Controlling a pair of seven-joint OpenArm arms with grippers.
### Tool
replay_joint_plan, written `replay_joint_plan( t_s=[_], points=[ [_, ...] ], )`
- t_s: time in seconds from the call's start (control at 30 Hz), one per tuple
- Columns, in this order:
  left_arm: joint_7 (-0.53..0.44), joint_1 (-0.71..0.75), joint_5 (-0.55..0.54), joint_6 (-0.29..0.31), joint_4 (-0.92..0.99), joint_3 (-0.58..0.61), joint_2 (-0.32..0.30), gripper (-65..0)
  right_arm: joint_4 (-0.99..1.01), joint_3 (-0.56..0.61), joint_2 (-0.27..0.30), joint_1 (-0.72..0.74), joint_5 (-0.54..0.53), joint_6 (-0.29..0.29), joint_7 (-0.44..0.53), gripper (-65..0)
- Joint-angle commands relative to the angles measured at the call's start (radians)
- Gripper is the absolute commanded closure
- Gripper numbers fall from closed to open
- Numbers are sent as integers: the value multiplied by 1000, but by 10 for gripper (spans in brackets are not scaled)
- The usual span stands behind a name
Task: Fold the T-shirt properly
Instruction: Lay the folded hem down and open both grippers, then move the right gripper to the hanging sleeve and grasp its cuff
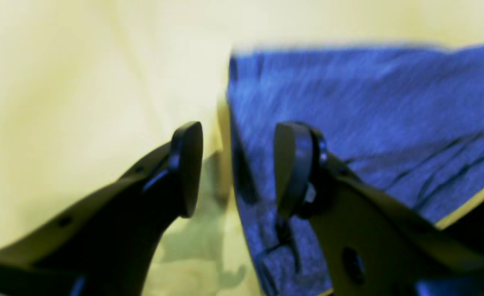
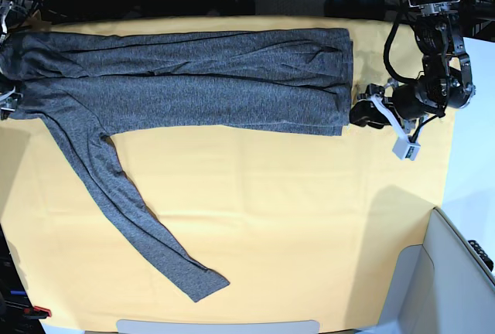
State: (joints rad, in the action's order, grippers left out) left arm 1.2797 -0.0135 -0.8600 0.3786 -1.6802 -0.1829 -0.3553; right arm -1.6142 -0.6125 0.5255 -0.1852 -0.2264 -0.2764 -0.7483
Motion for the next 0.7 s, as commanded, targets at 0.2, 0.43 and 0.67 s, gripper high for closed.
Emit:
replay_joint_plan(
  t_s=[0.2, 0.43, 0.67],
  points=[
    [-19, -49, -23, 3, -151, -46, -9, -277, -56, -40, -29, 164, 0, 7, 25, -578],
    [-21, -55, -18, 0, -148, -39, -8, -277, 136, 148, -100, 439, 3, 7, 25, -578],
    [-24, -53, -17, -2, -145, -37, -1, -277, 515, 336, -127, 741, -11, 4, 32, -578]
  ],
)
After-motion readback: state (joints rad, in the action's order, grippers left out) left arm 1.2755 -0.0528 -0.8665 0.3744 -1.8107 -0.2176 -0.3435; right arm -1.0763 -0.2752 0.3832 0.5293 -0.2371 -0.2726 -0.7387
